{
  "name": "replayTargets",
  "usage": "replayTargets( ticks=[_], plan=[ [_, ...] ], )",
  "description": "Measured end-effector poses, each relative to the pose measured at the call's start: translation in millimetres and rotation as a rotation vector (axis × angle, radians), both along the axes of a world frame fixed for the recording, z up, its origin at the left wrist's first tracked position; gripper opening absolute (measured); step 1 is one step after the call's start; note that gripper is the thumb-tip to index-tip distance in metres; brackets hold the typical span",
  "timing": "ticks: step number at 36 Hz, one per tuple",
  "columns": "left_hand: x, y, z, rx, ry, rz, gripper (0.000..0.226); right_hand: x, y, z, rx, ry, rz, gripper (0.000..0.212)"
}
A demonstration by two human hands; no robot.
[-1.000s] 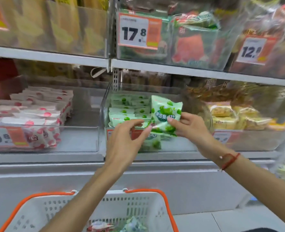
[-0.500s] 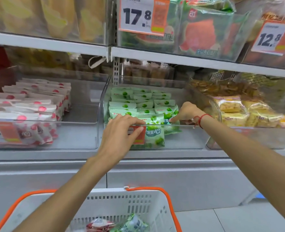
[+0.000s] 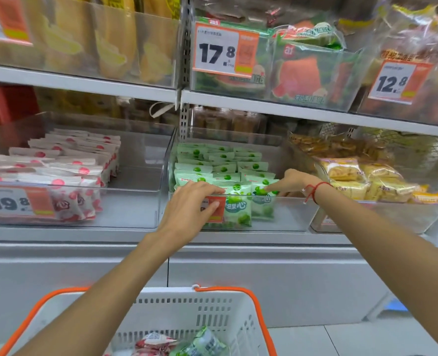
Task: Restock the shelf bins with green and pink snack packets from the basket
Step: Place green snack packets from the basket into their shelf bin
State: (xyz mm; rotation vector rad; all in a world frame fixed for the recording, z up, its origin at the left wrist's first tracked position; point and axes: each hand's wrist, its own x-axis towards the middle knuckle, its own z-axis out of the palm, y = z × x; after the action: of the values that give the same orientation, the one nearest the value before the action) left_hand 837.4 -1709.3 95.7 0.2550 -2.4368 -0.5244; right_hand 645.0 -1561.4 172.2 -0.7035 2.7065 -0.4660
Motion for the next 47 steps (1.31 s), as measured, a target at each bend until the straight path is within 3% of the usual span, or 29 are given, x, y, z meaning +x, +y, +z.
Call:
replayTargets(
  ticks=[3,6,8,10,14,18,21,25,29,32,36,38,40,42,45,47],
  plan=[
    [9,2,0,-0.039,0.072,-0.028,0.038,4,9,4,-0.04,0.095,-0.009,0.057],
    [22,5,-2,-0.136,0.152,-0.038,0.041,11,20,1,-0.188,0.358,-0.038,0.064],
    [34,9,-7,-0.144,0.185,-0.025,0.039,30,28,-2,-0.4,0.506,-0.013,0.055],
    [46,14,-16,-0.111,0.21,-0.002,0.029,53,34,-10,-0.514,0.533,0.087,0.035],
    [66,23,-50,0.059,0.156,0.061,0.017,98,32,-51,-0.401,0.291,0.289,0.012],
    [81,27,-90,0.186,-0.108,0.132,0.016,116,19,-111,-0.122,-0.03,0.456,0.007],
    [91,26,-120,0.182,-0.389,0.144,0.02,129,9,-159,0.091,-0.274,0.576,0.018],
    [108,22,-176,0.198,-0.789,0.13,0.027,153,-5,-231,0.403,-0.427,0.722,0.037],
    [125,32,-238,0.21,-1.098,0.042,0.039,178,-6,-300,0.545,-0.455,0.691,0.053],
    [137,44,-270,0.329,-1.244,-0.051,0.05,197,5,-347,0.558,-0.451,0.623,0.056],
    [150,56,-293,0.528,-1.278,-0.109,0.043,223,22,-379,0.455,-0.445,0.51,0.054],
    [153,59,-300,0.614,-1.223,-0.095,0.04,227,26,-387,0.349,-0.402,0.387,0.044],
    [155,58,-305,0.754,-1.167,-0.063,0.037,224,24,-389,0.297,-0.426,0.269,0.048],
    [156,55,-310,0.886,-1.115,-0.039,0.035,217,21,-388,0.286,-0.469,0.266,0.017],
    [155,49,-310,0.972,-1.065,-0.011,0.049,204,14,-381,0.245,-0.497,0.349,0.051],
    [151,43,-304,1.014,-0.976,0.013,0.049,193,11,-368,0.208,-0.482,0.387,0.054]
  ],
)
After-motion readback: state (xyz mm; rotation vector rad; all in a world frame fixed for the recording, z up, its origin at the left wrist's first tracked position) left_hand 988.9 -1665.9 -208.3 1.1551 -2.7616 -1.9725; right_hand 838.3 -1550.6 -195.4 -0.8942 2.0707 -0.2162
